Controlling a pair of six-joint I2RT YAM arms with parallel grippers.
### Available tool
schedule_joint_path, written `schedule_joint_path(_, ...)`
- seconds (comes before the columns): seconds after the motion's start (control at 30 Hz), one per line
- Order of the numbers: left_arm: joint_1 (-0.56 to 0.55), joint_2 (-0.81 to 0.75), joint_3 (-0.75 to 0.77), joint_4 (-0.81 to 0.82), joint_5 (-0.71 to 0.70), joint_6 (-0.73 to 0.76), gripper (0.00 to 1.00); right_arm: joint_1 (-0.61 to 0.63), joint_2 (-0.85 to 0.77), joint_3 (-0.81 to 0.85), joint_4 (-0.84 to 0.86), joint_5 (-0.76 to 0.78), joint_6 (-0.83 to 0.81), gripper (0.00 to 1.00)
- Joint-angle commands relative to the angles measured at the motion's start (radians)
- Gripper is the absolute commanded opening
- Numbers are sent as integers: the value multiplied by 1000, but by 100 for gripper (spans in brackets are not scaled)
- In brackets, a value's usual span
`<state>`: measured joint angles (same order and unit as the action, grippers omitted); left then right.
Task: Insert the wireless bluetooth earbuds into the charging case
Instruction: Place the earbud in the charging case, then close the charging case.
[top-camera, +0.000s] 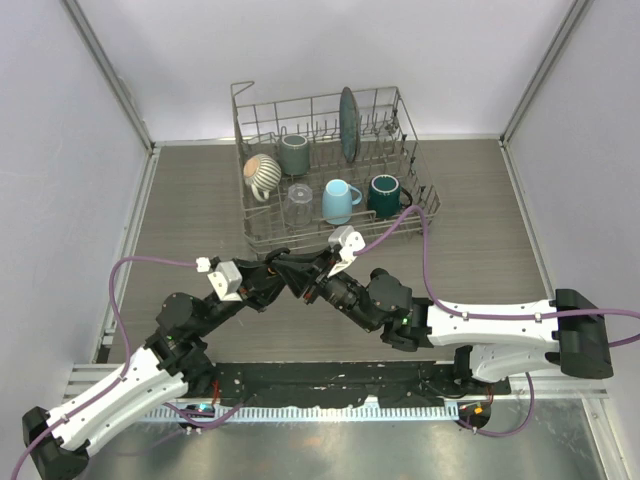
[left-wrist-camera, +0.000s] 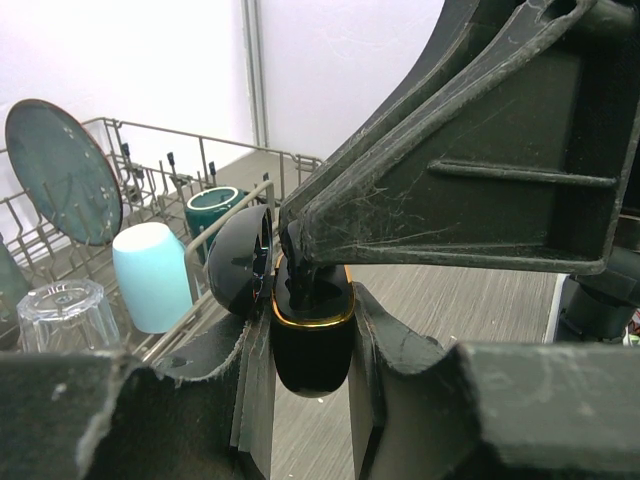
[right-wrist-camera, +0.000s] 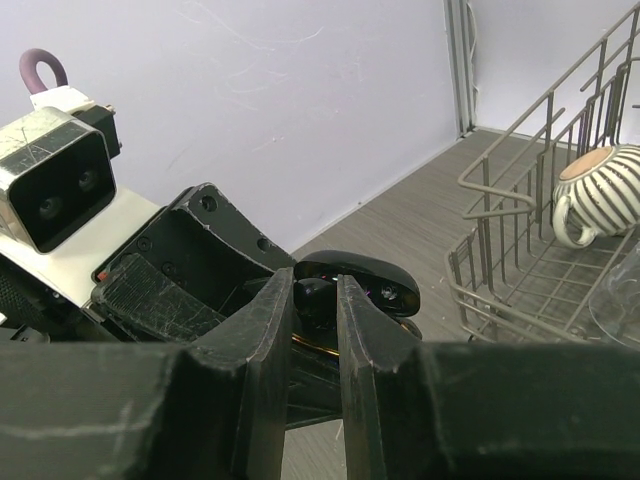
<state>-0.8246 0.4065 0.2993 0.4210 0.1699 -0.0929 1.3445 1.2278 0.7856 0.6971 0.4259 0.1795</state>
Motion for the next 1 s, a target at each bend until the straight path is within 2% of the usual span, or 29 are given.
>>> schedule_joint_path(0.0, -1, -12, 50, 124, -7, 12, 0, -2, -13, 30, -76, 50, 0, 23)
schedule_joint_path(0.07, -1, -12, 49, 122, -7, 10, 0, -2, -19, 32, -73, 57, 0, 27)
schedule_joint_path(0.17, -1, -12, 49, 117, -4, 9, 0, -2, -31, 33, -58, 62, 5, 43)
schedule_joint_path(0.27, 1, -14, 47, 114, -4, 7, 0, -2, -42, 33, -35, 63, 11, 53)
schedule_joint_path(0.43, -1, -8, 47, 111, 0, 4, 0, -1, -56, 21, 22, 47, 18, 61)
schedule_joint_path(0.57, -1, -6, 47, 107, 2, 4, 0, -2, -73, -11, 113, 5, 9, 71)
schedule_joint_path(0.8, -2, -11, 47, 90, -6, -4, 0, -1, -117, -60, 239, -104, -6, 78)
schedule_joint_path(0.9, -1, -15, 47, 84, -10, -7, 0, -2, -143, -80, 252, -61, 32, 80)
schedule_joint_path(0.93, -1, -18, 47, 82, -13, -8, 0, -2, -158, -83, 246, 14, 50, 80)
schedule_joint_path(0.97, -1, -21, 47, 81, -17, -11, 0, -2, -166, -88, 233, 58, 75, 87)
